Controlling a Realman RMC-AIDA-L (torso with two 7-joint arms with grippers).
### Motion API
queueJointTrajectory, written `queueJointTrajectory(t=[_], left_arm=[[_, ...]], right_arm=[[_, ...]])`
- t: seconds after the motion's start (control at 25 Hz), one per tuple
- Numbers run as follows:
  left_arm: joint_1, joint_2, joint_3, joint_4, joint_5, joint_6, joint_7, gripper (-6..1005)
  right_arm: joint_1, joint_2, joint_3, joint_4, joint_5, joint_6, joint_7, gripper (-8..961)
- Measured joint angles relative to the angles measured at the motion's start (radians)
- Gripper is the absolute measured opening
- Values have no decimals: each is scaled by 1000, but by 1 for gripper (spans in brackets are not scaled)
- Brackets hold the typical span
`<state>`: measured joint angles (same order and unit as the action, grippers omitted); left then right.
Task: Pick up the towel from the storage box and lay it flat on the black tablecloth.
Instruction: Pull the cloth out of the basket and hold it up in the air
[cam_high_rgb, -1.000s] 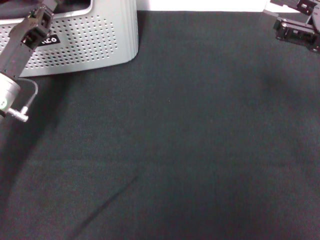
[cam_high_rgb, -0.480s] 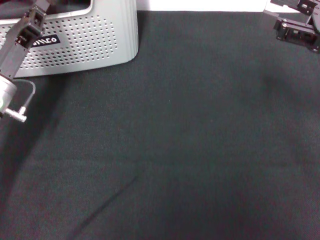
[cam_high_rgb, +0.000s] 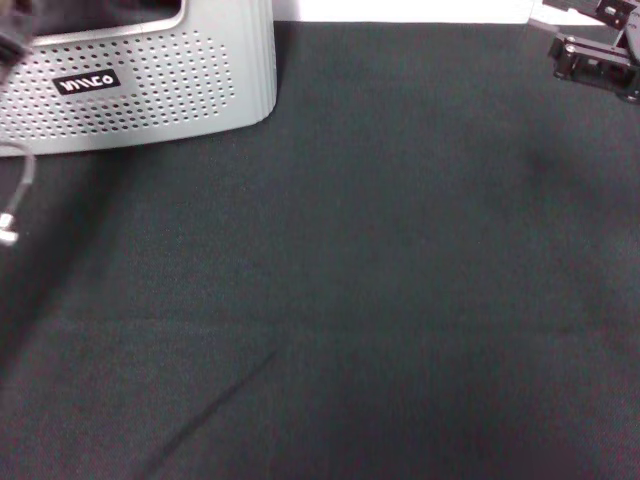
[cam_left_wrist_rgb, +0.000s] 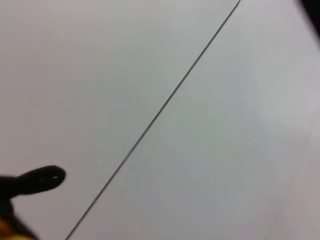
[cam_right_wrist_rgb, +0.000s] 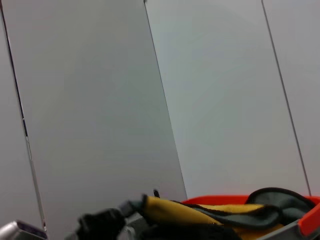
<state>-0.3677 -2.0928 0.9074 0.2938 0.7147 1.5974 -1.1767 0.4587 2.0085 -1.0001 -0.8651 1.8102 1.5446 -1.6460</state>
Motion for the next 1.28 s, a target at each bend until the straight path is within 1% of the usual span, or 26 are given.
queueJointTrajectory(t=[0.2,0.36,0.4,0.44,0.48,0.52,0.64,0.76,0.96,1.12,1.28], left_arm=[[80,-1,1,144,0,74,-156,12],[117,8,6,243,27,111,-290,11],[117,8,6,243,27,111,-290,11],[123,9,6,270,38,119,-322,11],[130,13,7,321,63,135,-379,11],[132,17,7,367,88,154,-436,11],[130,23,7,426,105,190,-507,11],[125,24,5,484,98,235,-561,11],[119,25,8,565,103,249,-643,11],[101,32,11,578,105,267,-692,10],[71,52,27,579,105,299,-733,10]], right_arm=[[6,1,0,0,2,2,0,846],[7,2,-1,0,0,9,0,844],[8,3,-1,0,0,12,0,844],[8,3,-1,0,0,15,0,843],[8,3,-1,0,0,16,0,843],[8,4,-1,0,1,16,1,843],[8,4,-2,0,3,17,2,841],[8,4,-3,0,5,17,2,840],[8,4,-2,0,5,17,1,838],[8,4,-2,0,5,17,1,837],[9,4,-2,0,5,15,0,835]])
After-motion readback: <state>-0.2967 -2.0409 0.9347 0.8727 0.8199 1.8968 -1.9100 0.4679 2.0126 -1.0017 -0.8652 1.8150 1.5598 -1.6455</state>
